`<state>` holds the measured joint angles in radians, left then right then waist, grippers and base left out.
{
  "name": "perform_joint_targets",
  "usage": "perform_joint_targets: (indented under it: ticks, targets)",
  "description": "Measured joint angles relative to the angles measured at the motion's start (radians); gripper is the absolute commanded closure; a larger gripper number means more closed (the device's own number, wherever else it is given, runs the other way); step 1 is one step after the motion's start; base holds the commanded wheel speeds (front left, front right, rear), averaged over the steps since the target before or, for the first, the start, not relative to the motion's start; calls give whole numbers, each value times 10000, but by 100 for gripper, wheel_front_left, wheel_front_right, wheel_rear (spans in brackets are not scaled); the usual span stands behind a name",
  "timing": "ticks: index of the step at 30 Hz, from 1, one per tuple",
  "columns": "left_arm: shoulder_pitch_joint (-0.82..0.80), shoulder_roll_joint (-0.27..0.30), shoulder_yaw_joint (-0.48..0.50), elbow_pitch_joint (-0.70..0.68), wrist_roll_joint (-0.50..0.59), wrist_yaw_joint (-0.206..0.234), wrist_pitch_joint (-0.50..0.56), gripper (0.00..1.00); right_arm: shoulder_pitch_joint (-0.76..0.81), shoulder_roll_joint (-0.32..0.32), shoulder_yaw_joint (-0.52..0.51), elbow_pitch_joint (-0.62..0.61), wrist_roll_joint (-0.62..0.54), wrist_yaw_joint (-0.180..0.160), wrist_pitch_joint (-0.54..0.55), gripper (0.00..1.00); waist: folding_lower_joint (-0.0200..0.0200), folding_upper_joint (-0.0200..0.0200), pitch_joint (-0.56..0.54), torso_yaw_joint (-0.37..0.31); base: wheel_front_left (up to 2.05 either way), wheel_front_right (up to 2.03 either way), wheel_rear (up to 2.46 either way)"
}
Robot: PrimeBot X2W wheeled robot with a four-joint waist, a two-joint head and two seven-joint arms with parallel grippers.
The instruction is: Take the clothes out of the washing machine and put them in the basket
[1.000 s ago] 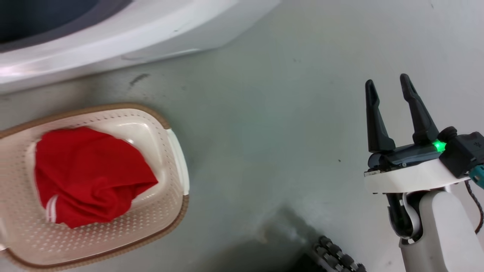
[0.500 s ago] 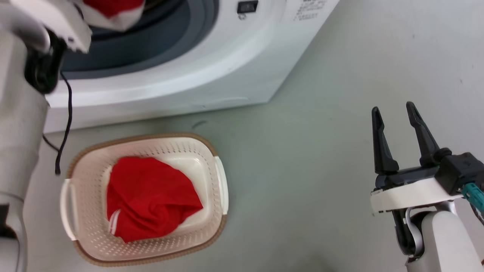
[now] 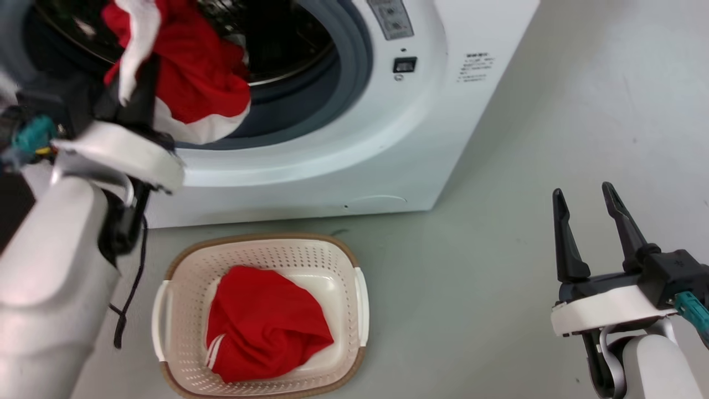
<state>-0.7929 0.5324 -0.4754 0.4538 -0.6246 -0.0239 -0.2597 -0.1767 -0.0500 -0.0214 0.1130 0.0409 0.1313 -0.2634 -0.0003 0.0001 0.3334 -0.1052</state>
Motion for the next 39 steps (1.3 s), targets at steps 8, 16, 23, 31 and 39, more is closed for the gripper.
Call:
perform_joint_targets:
  ticks: [8,16,23,31,39]
  targets:
    - [2540,-136,464,-3478,765,732,-21,100,170,-2,-366,46,-174,0,0,0,1,0,-613,556,0,0,0]
    - [4548,-268,-196,-5440,642,1034,326,100,338,-2,-485,75,-217,0,0,0,1,0,-953,999,0,0,0]
    - [5381,-443,-1101,-4916,541,842,773,100,313,0,-334,-6,-219,0,0,0,2,0,-598,968,0,0,0]
    - [4800,-1147,-2173,-2625,980,224,1078,100,-19,-2,-372,-180,-205,-2,0,0,3,0,322,634,0,0,0]
    - [3237,-1674,-2518,616,1298,-372,1099,100,-523,-10,-127,-395,178,0,0,0,4,0,1708,1,0,0,0]
